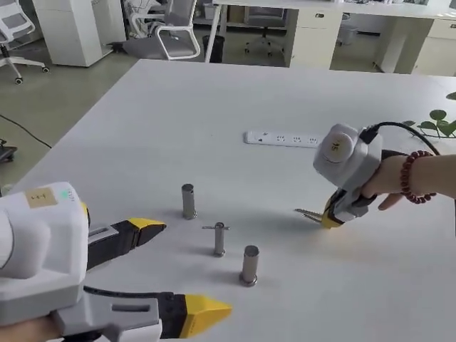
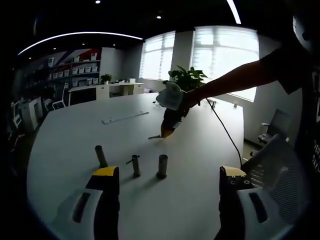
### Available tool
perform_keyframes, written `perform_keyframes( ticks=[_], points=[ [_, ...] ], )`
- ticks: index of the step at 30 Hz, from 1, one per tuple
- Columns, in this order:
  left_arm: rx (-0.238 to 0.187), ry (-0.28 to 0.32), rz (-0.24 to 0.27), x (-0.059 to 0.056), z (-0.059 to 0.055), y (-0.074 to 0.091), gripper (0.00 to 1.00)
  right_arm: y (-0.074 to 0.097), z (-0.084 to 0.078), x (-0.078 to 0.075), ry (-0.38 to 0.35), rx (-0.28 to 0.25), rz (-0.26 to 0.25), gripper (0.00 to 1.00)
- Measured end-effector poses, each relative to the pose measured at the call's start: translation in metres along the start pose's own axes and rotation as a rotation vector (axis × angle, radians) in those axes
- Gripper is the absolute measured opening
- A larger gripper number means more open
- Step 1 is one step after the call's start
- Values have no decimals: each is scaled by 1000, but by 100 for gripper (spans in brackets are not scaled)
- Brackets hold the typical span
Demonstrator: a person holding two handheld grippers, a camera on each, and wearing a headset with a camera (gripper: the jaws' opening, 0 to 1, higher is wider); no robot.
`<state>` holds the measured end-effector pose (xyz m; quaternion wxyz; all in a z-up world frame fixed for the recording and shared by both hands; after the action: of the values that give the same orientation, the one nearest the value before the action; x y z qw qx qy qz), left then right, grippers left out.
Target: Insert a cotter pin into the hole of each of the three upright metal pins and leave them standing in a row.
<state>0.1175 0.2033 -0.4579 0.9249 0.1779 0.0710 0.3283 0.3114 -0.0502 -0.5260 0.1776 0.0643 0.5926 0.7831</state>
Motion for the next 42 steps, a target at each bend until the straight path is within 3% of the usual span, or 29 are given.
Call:
perform_keyframes(
  ticks=[7,16,20,22,28,32,37,42],
  points=[
    [-8,-5,-9,3,6,-4,79,9,17,4,64,-65,-21,0],
    [-11,-25,-25,4,18,-8,73,40,32,28,117,-180,-40,0],
    [0,5,-34,6,18,-15,66,52,33,45,139,-216,-40,0],
    [4,15,-39,6,18,-17,61,51,35,42,159,-234,-44,0],
    [-10,20,-50,6,27,-26,52,71,36,63,211,-294,-54,0],
    [-7,46,-50,7,31,-32,44,83,38,78,246,-320,-59,0],
    [-34,147,-79,3,37,-41,38,94,40,94,301,-341,-80,0],
    [-32,206,-111,-1,40,-46,31,102,39,112,365,-345,-103,0]
  ],
)
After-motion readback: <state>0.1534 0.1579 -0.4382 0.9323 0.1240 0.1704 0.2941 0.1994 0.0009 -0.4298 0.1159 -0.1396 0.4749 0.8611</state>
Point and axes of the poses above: the centre of the closed fingertips' face, and the gripper's own axes: y roughly backward along the fingers, x roughly to its left, z roughly out of its top, the point moved 8 cm from there along y, roughly backward along the fingers, and after that the axes turned 7 degrees about -y, right-handed, at the moved point
